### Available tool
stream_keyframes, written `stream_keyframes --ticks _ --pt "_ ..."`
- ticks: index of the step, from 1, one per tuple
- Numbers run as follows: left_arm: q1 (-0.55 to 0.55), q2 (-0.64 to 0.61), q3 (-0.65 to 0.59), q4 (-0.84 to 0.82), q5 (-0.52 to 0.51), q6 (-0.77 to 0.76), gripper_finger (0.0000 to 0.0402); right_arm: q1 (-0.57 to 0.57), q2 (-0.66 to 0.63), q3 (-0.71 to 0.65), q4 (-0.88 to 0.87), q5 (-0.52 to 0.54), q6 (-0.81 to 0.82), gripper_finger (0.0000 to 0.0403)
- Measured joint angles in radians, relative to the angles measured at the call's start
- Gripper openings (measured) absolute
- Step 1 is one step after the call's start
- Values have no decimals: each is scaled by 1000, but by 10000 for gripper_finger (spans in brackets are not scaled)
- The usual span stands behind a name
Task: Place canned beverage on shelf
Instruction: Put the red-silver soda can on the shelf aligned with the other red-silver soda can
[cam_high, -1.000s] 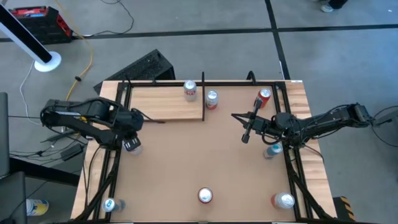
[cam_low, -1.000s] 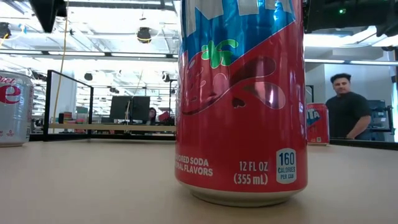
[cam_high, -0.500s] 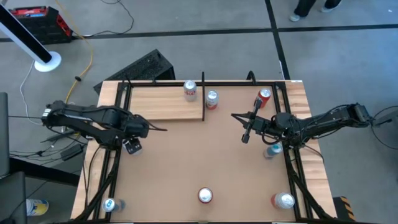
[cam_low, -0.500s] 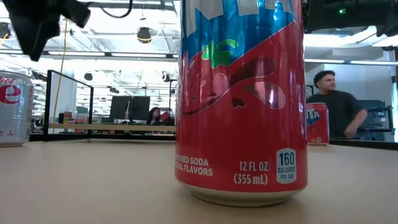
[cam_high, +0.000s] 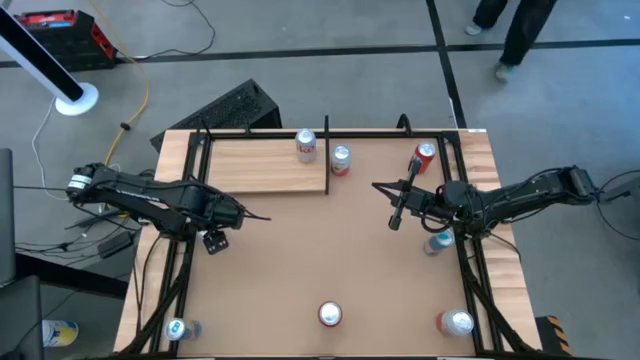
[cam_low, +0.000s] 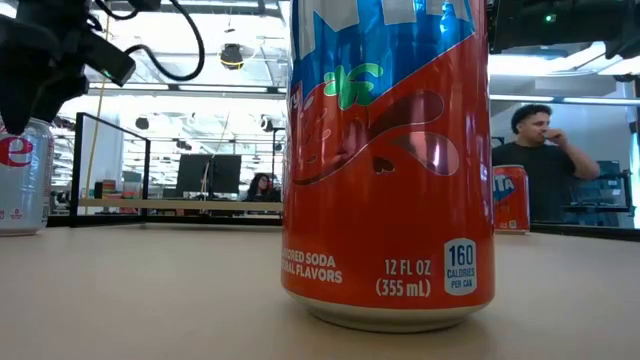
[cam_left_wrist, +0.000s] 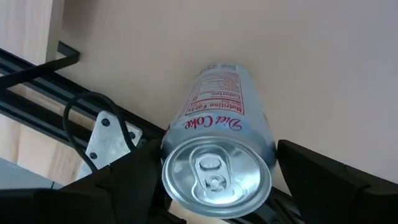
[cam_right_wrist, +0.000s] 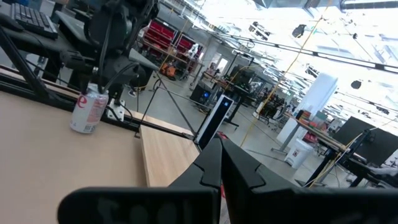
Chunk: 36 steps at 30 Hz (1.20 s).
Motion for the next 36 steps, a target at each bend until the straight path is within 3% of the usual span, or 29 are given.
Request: stream_keyframes --ticks 9,16,19,28,36 --pt "0 -1 -14 20 28 29 299 0 0 0 0 0 0 29" --pt "0 -1 -13 21 40 41 251 0 0 0 0 0 0 29" --pt "0 3 4 23 48 54 249 0 0 0 0 0 0 29" --pt "59 22 167 64 -3 95 249 0 0 0 1 0 0 29" --pt "198 206 380 93 -49 331 249 0 0 0 4 0 0 29"
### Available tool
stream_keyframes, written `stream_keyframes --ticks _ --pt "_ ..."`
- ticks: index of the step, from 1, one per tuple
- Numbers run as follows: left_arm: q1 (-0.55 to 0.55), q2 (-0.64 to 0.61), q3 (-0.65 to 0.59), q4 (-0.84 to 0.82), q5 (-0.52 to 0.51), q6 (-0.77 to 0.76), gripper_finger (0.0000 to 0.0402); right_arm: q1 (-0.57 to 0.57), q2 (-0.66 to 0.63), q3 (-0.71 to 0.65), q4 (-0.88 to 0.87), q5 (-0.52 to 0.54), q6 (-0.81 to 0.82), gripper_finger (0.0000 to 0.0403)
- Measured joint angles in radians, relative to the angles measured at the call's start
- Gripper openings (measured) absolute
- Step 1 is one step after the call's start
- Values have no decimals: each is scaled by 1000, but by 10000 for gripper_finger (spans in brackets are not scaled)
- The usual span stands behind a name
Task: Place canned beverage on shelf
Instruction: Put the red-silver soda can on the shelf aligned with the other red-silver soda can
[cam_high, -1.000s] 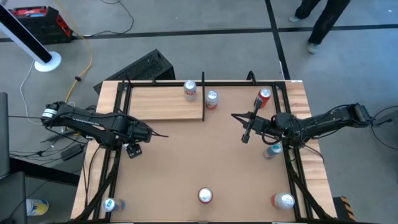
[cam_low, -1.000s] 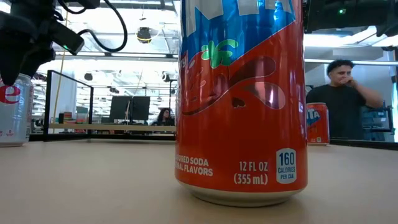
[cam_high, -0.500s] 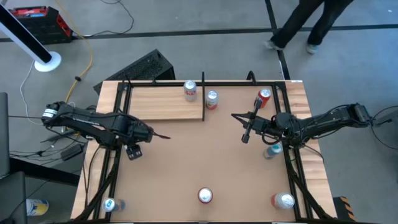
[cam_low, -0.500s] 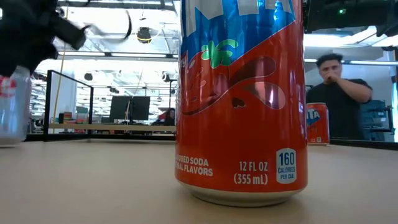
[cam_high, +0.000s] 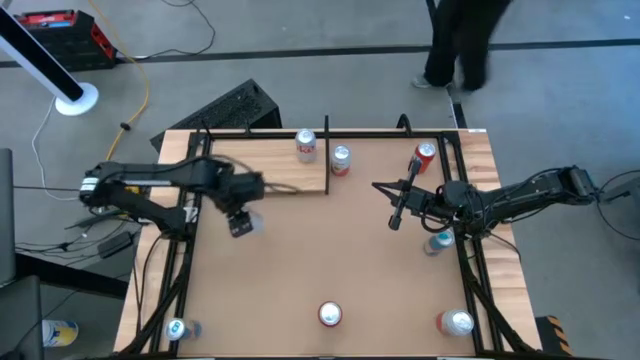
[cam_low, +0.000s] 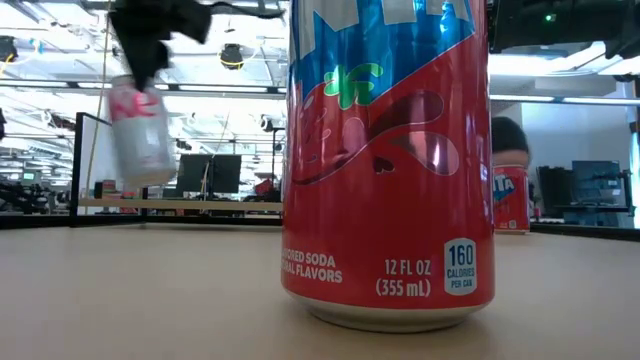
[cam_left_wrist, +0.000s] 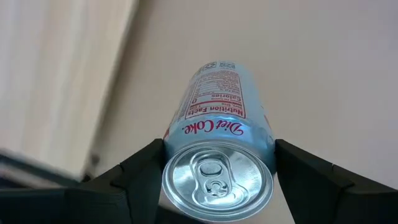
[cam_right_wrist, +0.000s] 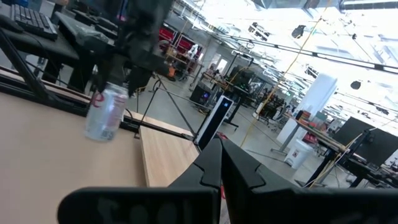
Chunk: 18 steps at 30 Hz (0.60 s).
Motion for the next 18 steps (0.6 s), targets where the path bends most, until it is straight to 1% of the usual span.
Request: stream_keyframes --ticks 9,15,18 --pt "157 330 330 2 -26 329 249 0 0 0 -3 0 0 29" --pt "241 512 547 -26 -23 469 249 0 0 0 -11 0 -1 29" --pt "274 587 635 -34 -26 523 249 0 0 0 -16 0 -4 29"
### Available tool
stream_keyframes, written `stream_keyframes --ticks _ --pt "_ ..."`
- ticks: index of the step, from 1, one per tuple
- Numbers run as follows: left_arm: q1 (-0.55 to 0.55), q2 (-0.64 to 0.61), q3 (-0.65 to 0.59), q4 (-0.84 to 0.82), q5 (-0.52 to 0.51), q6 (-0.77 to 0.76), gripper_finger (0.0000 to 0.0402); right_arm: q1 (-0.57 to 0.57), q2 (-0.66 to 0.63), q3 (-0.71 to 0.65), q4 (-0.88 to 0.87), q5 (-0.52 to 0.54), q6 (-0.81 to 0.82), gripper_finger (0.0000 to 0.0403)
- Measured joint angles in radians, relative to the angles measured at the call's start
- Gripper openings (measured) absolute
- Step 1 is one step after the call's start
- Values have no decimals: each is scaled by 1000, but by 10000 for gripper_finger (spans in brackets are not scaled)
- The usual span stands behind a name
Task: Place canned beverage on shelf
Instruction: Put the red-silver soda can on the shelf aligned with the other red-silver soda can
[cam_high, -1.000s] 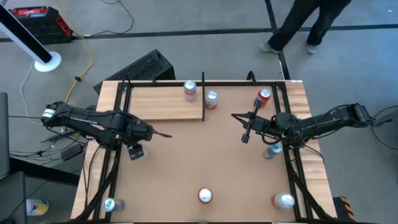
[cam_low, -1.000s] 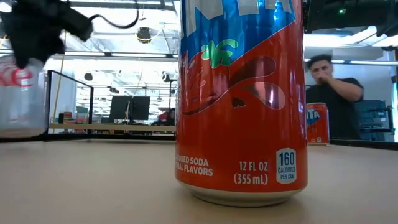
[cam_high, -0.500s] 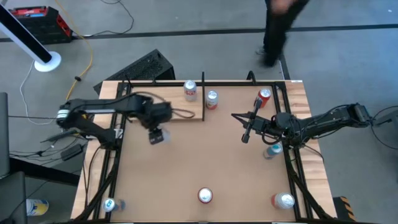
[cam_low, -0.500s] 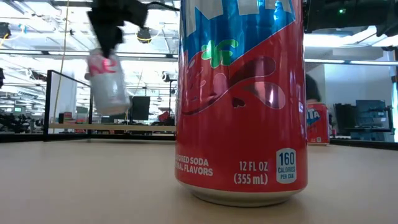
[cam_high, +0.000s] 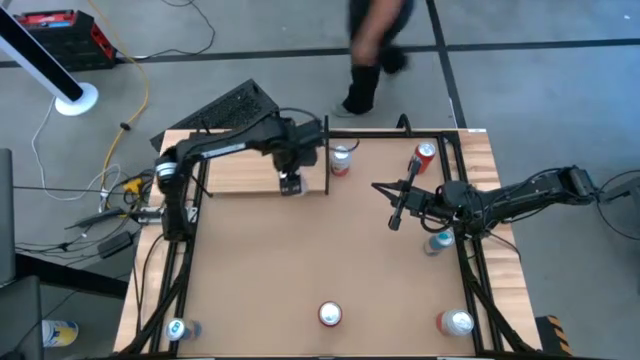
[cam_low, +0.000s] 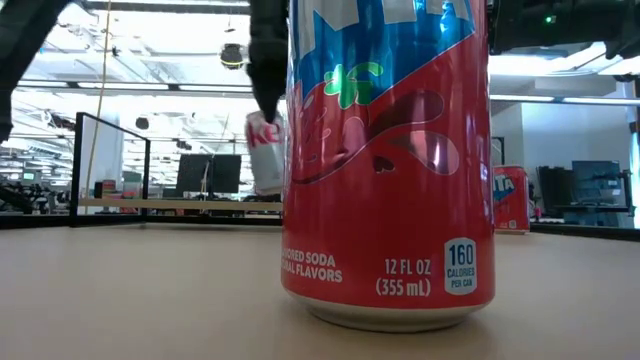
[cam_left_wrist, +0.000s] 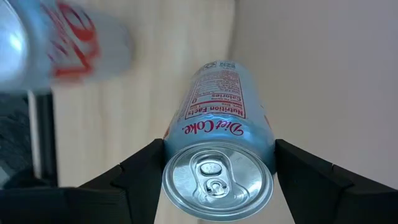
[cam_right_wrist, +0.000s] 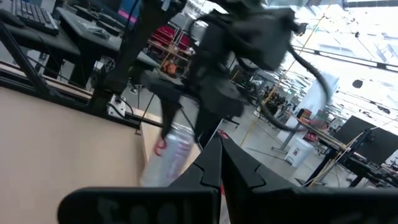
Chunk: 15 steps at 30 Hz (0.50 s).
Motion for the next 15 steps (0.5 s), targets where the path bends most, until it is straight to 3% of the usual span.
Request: stream_keyframes --ticks 8,15 --pt "70 133 146 -21 2 68 249 0 0 0 -6 0 -13 29" --pt "85 145 155 -36 -19 73 254 -6 0 0 -7 0 -15 29"
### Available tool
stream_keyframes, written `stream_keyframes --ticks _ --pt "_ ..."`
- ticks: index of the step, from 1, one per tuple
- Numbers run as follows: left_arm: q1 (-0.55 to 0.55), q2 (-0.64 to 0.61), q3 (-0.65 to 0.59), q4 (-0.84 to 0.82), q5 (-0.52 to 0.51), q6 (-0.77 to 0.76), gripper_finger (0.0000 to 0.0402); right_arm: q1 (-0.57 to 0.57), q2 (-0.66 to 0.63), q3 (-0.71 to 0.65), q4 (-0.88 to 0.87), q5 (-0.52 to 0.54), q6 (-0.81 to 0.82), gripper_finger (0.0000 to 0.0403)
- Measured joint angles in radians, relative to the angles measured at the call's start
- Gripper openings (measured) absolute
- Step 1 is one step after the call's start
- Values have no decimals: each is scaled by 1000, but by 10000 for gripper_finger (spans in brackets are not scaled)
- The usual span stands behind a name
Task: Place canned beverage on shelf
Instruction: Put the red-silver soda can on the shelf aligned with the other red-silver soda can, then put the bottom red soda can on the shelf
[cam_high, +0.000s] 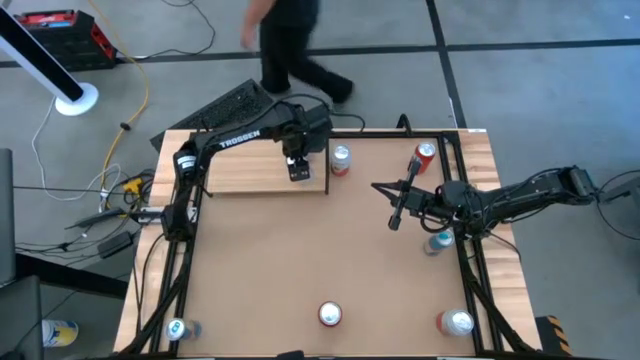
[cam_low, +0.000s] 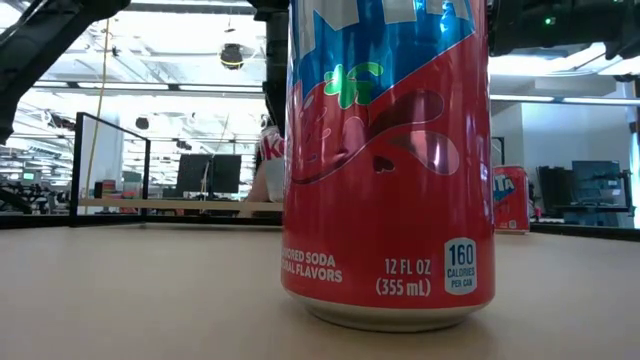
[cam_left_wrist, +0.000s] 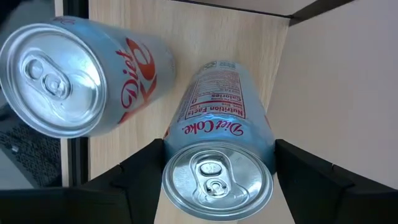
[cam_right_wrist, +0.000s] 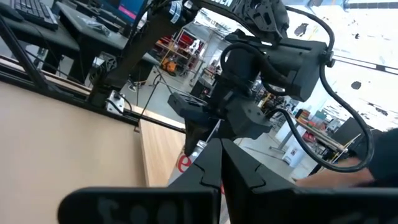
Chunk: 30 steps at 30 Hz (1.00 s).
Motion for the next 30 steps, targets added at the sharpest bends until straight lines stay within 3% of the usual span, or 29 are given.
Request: stream_keyframes --ticks 8,20,30 --pt "-15 8 -5 7 -6 -2 319 -5 0 0 -1 -19 0 29" --pt "-22 8 6 13 -7 17 326 -6 0 0 0 -26 1 29" --pt "-25 5 191 3 -7 7 327 -7 0 0 -1 -26 2 29"
